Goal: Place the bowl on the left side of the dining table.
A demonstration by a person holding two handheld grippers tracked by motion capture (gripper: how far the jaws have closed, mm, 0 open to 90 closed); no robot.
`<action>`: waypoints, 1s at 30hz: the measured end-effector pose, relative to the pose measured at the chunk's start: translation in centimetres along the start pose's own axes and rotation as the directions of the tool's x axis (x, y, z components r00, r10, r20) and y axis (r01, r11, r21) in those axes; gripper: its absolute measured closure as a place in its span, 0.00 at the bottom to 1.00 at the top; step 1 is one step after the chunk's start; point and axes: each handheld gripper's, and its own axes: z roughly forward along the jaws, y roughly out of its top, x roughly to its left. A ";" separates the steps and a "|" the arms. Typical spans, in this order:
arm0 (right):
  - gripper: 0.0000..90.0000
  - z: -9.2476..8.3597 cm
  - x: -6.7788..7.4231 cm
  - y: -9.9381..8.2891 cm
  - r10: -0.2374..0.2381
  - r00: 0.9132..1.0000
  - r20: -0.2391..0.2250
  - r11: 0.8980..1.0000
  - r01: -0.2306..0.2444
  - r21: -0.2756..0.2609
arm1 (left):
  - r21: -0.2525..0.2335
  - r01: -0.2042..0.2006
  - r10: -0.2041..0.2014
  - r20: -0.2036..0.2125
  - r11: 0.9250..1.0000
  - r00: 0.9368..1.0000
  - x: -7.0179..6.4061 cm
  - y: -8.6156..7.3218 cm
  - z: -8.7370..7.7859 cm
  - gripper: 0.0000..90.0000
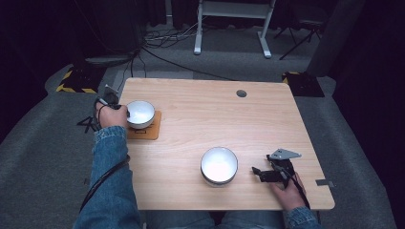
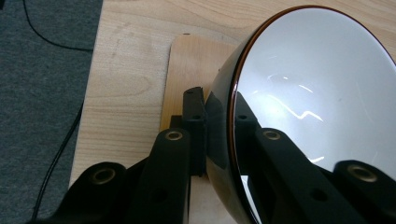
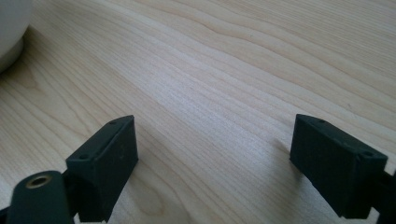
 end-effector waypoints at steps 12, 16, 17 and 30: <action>0.16 0.0 0.0 0.0 -0.003 1.000 0.003 1.000 0.003 0.001 | 0.005 -0.004 0.004 0.009 1.000 1.000 0.2 -0.1 0.5 0.90; 0.16 0.0 0.0 0.0 -0.004 1.000 0.003 1.000 0.004 0.003 | 0.005 -0.004 0.004 0.017 1.000 1.000 0.2 -0.2 0.7 0.90; 0.16 0.0 0.0 0.0 -0.003 1.000 0.003 1.000 0.003 0.002 | 0.006 -0.006 0.006 0.014 1.000 1.000 0.2 -0.2 0.7 0.90; 0.16 0.0 0.0 0.0 -0.004 1.000 0.003 1.000 0.004 0.003 | -0.011 -0.039 0.039 -0.027 0.999 0.999 0.2 -0.3 0.9 0.89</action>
